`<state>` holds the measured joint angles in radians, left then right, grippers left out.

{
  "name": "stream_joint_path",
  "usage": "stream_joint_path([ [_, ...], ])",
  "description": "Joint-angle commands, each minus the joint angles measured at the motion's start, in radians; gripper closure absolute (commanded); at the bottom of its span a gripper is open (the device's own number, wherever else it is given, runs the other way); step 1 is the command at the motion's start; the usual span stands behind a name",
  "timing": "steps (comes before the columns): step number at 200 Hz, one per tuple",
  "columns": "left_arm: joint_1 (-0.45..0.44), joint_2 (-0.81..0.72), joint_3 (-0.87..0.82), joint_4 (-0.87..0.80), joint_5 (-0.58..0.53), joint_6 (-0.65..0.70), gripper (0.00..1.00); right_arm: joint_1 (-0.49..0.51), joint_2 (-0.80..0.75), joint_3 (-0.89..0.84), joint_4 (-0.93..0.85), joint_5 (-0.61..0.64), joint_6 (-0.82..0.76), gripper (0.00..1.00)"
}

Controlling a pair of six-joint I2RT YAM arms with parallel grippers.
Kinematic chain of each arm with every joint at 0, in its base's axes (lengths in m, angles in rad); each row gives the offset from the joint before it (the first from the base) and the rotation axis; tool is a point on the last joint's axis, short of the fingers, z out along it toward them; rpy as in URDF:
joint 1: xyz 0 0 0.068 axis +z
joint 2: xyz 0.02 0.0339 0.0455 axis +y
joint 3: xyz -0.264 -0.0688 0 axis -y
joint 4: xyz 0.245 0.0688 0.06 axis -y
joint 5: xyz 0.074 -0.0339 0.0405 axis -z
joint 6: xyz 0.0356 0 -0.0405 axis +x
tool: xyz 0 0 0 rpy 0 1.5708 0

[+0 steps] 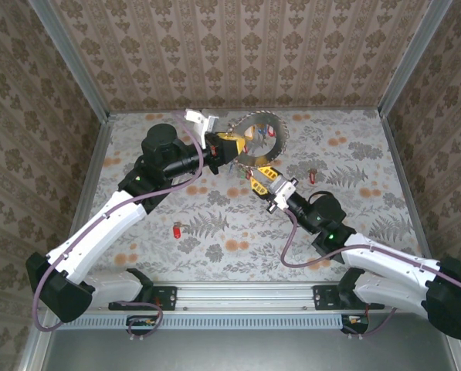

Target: Put the keys on the keyring

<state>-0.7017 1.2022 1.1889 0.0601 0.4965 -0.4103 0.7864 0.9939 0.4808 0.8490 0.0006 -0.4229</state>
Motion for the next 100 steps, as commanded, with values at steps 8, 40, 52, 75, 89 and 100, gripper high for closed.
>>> stream_joint_path([
  [8,-0.008,-0.016,0.003,0.093,-0.003,-0.003,1.00,0.008,-0.036,-0.003,0.022,0.010,-0.004,0.69],
  [40,-0.008,-0.015,0.006,0.095,-0.003,-0.005,1.00,0.008,-0.051,-0.016,0.021,0.028,-0.008,0.69],
  [52,-0.009,-0.013,0.006,0.096,-0.001,-0.005,1.00,0.008,-0.049,-0.015,0.018,0.029,-0.011,0.69],
  [75,-0.009,-0.010,0.010,0.097,0.003,-0.008,1.00,0.008,-0.040,-0.008,0.016,0.031,-0.014,0.69],
  [89,-0.009,-0.011,0.009,0.096,0.003,-0.011,1.00,0.008,-0.033,-0.004,0.015,0.027,-0.014,0.69],
  [100,-0.010,-0.012,0.008,0.097,0.003,-0.012,1.00,0.007,-0.025,0.000,0.014,0.021,-0.011,0.69],
])
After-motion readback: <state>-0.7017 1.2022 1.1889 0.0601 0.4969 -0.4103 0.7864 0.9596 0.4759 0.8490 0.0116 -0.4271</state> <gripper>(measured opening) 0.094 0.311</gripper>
